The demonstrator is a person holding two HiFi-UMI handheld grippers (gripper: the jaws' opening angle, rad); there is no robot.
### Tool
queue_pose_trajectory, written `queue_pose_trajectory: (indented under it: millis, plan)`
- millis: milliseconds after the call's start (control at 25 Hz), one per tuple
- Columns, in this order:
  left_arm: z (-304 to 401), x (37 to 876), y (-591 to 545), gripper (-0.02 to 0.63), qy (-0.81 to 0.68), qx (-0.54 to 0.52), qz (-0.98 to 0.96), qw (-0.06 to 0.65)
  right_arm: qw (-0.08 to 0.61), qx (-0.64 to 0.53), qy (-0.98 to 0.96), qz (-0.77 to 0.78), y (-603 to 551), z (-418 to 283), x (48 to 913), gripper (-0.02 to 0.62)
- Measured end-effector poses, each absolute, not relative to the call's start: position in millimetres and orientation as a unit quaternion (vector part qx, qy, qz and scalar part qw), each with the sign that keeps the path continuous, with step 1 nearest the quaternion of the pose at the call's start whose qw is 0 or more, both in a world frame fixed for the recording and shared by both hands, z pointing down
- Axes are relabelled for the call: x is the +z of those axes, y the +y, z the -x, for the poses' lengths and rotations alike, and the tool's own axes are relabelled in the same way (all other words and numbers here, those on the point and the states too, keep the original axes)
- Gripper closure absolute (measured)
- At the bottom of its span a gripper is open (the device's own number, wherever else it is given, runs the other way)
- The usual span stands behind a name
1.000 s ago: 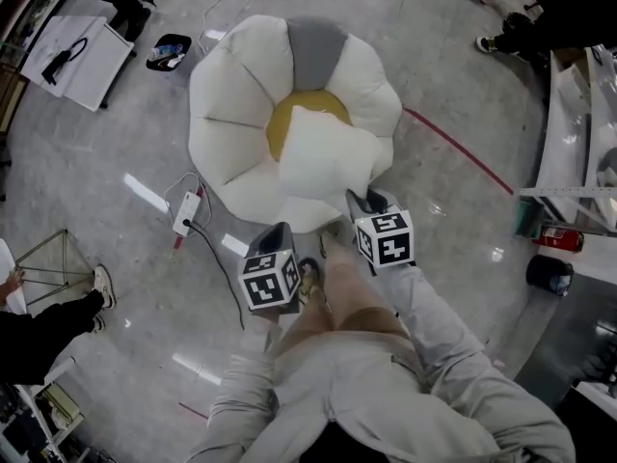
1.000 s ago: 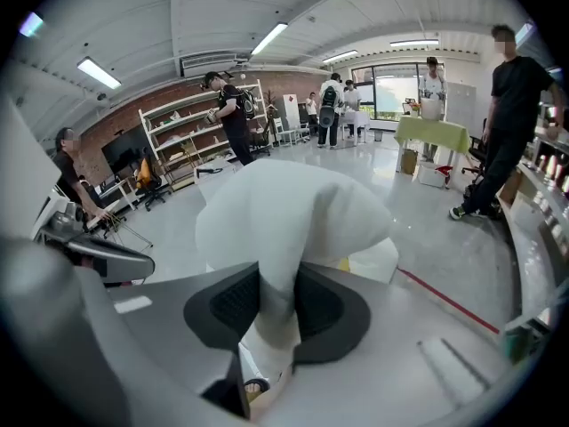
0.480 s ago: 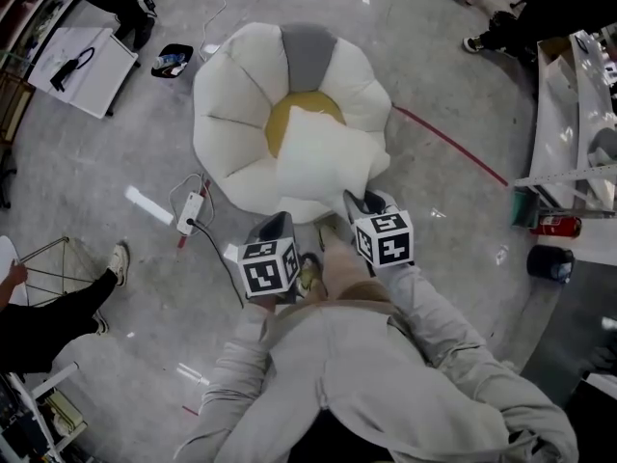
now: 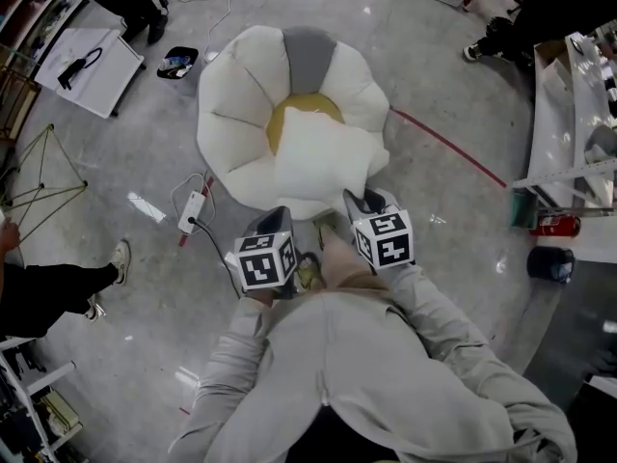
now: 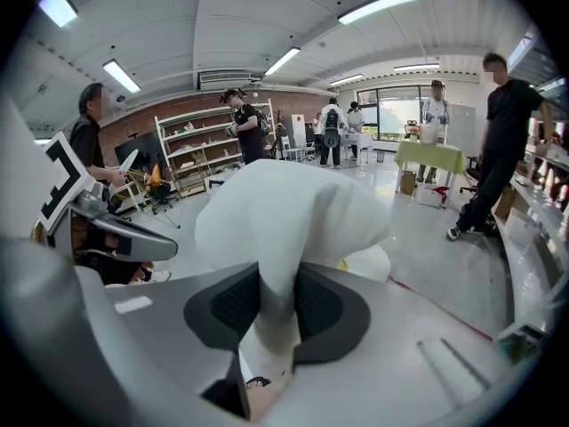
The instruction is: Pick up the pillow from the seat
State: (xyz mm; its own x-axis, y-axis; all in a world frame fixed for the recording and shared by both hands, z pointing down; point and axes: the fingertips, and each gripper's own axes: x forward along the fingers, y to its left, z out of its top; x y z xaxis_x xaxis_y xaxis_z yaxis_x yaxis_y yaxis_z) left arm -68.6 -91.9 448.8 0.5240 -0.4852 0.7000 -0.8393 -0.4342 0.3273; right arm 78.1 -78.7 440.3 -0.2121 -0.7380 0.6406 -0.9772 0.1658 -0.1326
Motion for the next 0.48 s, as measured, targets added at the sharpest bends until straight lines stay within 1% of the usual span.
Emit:
queue_pose_trajectory:
  millis: [480]
  plan:
    - [83, 443, -89, 0.601, -0.416, 0.258, -0.809, 0.327, 0.205, 0.259, -0.740, -0.586, -76, -60, 428, 0.509]
